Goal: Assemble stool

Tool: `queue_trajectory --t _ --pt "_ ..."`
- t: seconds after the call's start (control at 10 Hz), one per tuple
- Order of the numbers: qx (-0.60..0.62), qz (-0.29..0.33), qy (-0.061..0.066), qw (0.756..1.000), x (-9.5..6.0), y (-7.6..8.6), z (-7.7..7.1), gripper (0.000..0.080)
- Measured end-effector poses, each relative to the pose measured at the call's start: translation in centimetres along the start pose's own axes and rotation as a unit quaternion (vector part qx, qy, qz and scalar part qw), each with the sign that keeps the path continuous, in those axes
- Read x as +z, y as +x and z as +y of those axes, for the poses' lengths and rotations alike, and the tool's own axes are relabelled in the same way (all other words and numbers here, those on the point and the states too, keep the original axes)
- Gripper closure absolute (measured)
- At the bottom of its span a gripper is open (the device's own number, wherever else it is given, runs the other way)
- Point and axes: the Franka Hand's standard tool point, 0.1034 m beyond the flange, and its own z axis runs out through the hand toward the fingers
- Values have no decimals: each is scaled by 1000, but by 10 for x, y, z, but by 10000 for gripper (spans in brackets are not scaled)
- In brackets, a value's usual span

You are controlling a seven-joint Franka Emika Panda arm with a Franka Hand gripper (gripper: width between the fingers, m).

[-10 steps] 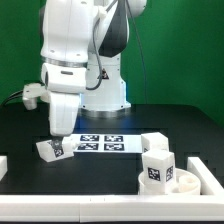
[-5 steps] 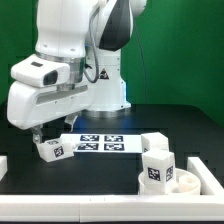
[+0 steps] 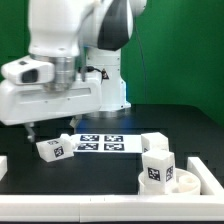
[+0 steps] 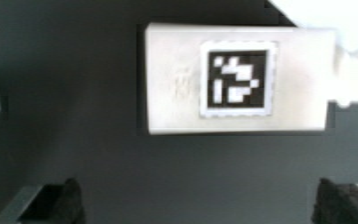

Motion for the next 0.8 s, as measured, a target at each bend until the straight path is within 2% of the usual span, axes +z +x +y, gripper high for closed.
queue_trajectory --t 0.1,0.3,0.4,0.7,0.8 --pt "87 5 2 996 -1 5 2 151" --pt "238 13 23 971 0 6 -2 151" --pt "236 20 17 971 0 6 -1 151" --pt "334 21 26 942 1 7 -3 151" --pt "410 17 46 911 2 5 -2 151"
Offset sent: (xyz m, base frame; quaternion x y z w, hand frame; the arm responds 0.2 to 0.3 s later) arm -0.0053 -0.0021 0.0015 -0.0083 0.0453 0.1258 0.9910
